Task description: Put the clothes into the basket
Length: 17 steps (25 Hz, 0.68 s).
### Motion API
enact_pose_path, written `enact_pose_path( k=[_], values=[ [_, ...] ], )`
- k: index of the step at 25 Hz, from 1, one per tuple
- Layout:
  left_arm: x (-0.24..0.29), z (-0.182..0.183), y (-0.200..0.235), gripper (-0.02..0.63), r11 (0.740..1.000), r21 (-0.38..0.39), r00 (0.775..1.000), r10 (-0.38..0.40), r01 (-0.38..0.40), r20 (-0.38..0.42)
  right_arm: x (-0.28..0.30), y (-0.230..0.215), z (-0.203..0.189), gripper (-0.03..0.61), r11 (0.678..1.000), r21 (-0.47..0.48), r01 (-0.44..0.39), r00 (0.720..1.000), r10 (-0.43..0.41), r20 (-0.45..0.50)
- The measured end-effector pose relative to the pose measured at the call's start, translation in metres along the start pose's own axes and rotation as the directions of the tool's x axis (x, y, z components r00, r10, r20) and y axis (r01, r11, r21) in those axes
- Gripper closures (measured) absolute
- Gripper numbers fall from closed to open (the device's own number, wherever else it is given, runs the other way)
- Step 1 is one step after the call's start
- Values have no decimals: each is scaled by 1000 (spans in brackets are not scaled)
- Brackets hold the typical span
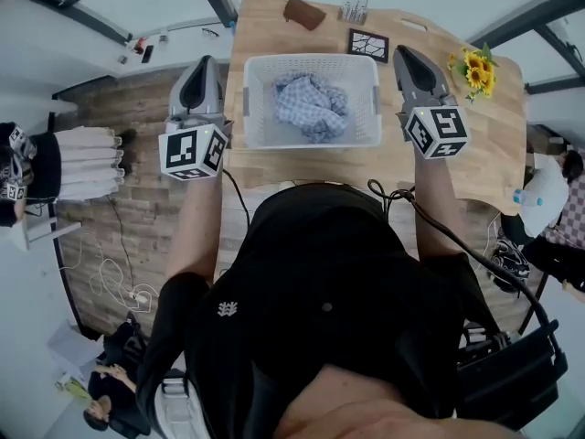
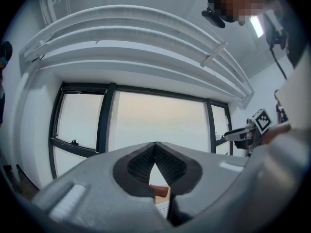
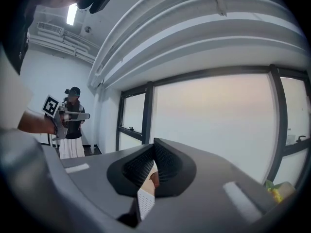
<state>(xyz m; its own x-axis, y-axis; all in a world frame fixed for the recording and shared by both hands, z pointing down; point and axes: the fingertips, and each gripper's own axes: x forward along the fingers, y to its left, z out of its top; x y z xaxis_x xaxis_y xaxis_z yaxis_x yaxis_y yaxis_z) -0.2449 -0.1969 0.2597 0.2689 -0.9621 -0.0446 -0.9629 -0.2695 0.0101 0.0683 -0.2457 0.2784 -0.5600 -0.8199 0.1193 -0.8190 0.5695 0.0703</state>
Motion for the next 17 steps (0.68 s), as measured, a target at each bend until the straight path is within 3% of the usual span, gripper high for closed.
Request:
enact_pose_path(
  k=[17],
  values=[
    [19, 9, -7, 614, 1000, 9, 1000, 11, -12, 12, 10, -15, 4, 580, 1000, -7, -16, 1000, 16, 10]
  ],
)
